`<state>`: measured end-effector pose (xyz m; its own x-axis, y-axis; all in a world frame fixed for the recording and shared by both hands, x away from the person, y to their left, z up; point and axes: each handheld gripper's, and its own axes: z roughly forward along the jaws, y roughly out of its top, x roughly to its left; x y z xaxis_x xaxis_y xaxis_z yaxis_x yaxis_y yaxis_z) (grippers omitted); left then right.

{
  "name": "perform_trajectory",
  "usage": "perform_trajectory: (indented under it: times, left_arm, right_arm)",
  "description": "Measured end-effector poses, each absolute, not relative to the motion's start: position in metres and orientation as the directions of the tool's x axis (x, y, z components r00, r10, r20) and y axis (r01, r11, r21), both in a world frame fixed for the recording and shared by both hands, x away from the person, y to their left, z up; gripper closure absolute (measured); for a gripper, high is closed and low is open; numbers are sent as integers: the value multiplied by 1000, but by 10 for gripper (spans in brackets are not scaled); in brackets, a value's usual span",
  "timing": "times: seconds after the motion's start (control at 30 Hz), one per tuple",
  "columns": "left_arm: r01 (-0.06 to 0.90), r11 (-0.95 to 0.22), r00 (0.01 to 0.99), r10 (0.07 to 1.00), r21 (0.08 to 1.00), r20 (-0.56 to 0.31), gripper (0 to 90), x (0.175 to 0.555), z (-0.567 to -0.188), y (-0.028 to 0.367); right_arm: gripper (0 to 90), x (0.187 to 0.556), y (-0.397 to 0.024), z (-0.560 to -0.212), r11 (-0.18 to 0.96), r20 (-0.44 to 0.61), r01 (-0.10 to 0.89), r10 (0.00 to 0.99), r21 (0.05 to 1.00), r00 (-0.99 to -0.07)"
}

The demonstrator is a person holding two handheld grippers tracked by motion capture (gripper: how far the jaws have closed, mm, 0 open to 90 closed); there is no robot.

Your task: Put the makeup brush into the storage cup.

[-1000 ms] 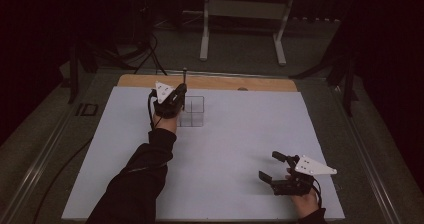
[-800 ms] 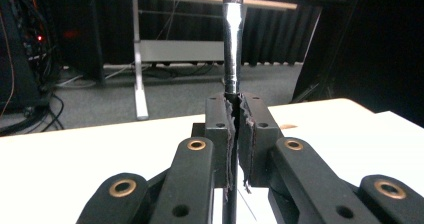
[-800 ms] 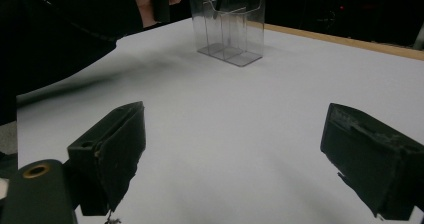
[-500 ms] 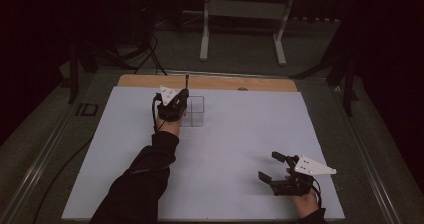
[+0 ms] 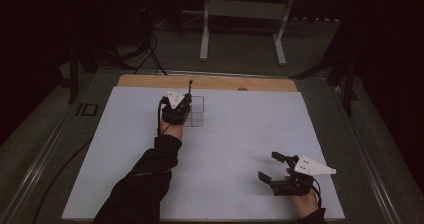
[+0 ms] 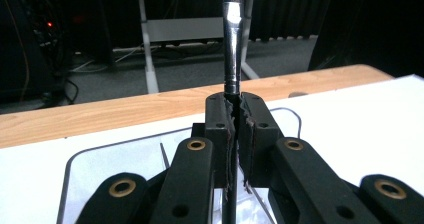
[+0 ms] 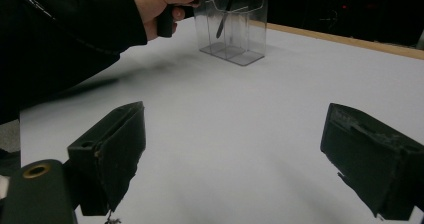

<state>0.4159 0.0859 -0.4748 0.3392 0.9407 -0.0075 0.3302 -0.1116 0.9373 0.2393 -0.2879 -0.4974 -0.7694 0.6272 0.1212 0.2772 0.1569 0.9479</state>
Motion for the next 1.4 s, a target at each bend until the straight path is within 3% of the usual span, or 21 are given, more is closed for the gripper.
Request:
perform_trajectory:
  times: [0.27,0.3,0.37,0.67,0.83,1.4]
  left_arm:
    - [361,-125,341,940,924,-7,839,417,-477,82]
    - [364,-111,348,937,925,-24,675,418,-476,82]
    - [369,-118,339,941,922,-15,578,418,-474,80]
    - [375,-136,354,935,917,-6,374,418,-469,75]
    - [366,-161,374,927,917,14,359,417,-466,74]
    - [360,-216,446,894,908,35,131,406,-444,77]
  right_arm:
    - [109,239,-288,-497,157,121,277,626,948,-770]
    - [110,239,-288,-498,157,122,278,626,948,-770]
    - [110,240,-288,-498,157,124,279,626,947,-770]
    - [110,240,-288,-498,158,122,277,625,948,-771]
    - [110,240,-288,-498,155,123,278,626,948,-770]
    - [110,240,-288,-498,155,126,283,629,946,-767]
